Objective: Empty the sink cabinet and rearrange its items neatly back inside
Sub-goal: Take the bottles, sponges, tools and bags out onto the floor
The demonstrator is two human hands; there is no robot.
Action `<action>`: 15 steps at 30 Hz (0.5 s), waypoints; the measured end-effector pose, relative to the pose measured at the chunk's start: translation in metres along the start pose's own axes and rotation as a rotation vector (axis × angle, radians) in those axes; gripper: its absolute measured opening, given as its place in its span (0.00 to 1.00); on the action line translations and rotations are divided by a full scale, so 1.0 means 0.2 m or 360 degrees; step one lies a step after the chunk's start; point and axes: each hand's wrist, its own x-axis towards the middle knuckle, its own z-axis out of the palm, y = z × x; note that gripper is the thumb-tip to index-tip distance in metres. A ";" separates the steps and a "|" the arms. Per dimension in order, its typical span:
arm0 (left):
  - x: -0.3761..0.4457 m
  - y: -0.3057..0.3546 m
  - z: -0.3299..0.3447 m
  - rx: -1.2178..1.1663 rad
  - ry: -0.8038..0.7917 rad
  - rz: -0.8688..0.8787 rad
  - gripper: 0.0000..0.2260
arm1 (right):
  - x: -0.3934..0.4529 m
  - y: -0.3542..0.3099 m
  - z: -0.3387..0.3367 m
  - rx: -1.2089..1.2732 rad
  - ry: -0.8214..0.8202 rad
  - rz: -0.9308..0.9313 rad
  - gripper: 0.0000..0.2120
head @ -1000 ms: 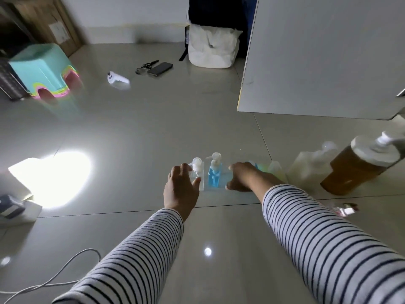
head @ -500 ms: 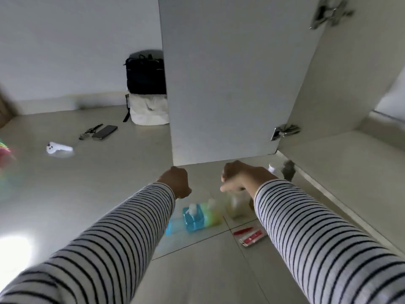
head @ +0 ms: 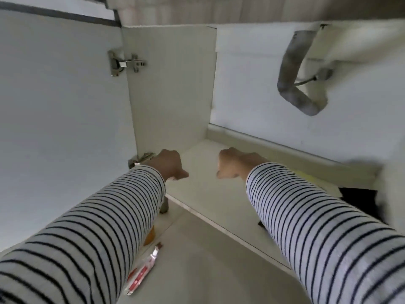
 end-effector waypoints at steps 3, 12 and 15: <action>0.10 0.23 0.04 -0.0017 0.0025 0.0157 0.24 | 0.04 0.25 0.04 0.0178 -0.0009 0.0105 0.10; 0.54 0.69 0.45 -0.0457 -0.0076 0.0569 0.31 | 0.01 0.84 0.41 0.0882 0.0364 0.0576 0.32; 0.71 0.83 0.59 -0.0655 -0.0085 0.0718 0.33 | 0.04 0.99 0.54 0.1100 0.0580 0.0790 0.34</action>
